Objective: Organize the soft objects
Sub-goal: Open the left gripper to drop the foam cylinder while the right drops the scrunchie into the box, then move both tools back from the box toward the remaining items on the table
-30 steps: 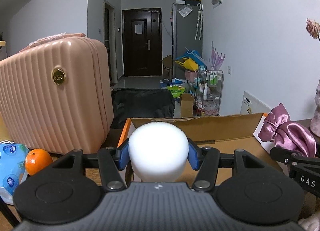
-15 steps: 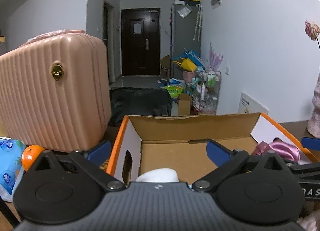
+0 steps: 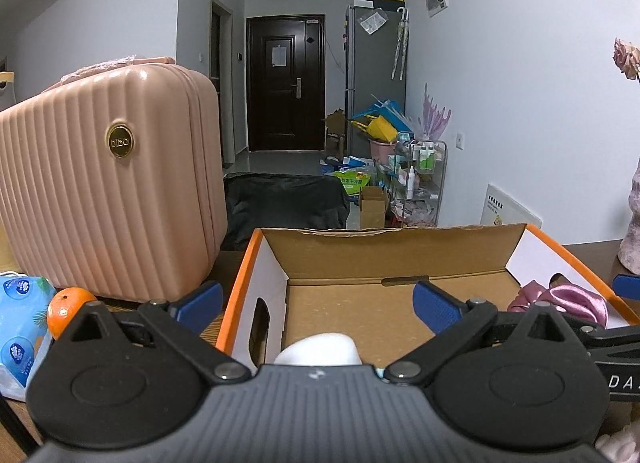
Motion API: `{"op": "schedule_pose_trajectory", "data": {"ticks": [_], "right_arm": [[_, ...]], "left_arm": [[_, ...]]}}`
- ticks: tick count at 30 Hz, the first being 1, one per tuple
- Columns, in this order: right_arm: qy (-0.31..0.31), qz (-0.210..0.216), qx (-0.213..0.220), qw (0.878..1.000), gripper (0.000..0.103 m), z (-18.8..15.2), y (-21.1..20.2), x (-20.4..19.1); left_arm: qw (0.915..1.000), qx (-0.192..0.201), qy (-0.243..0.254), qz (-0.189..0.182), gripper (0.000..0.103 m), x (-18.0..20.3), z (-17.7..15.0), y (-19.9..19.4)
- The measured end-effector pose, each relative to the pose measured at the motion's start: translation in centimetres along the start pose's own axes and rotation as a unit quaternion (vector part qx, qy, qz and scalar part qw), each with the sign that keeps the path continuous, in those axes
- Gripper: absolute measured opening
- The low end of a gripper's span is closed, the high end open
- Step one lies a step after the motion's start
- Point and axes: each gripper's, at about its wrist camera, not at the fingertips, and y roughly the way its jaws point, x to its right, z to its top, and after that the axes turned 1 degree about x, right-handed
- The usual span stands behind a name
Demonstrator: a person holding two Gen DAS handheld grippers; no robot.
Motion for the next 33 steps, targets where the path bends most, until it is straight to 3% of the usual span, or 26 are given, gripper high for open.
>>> {"op": "schedule_pose_trajectory", "data": {"ticks": [17,33], "right_arm": [[0.002,-0.003,0.007,1.000,0.103,-0.2,-1.7,0.3],[0.001,0.000,0.019,1.000,0.103,-1.7,-6.1,0.0]], "left_arm": [[0.9999,0.015,-0.006,0.000,0.103,-0.3,-0.1,-2.2],[0.9996,0.026,-0.015,-0.002,0.103,-1.1,-0.8,-6.0]]}}
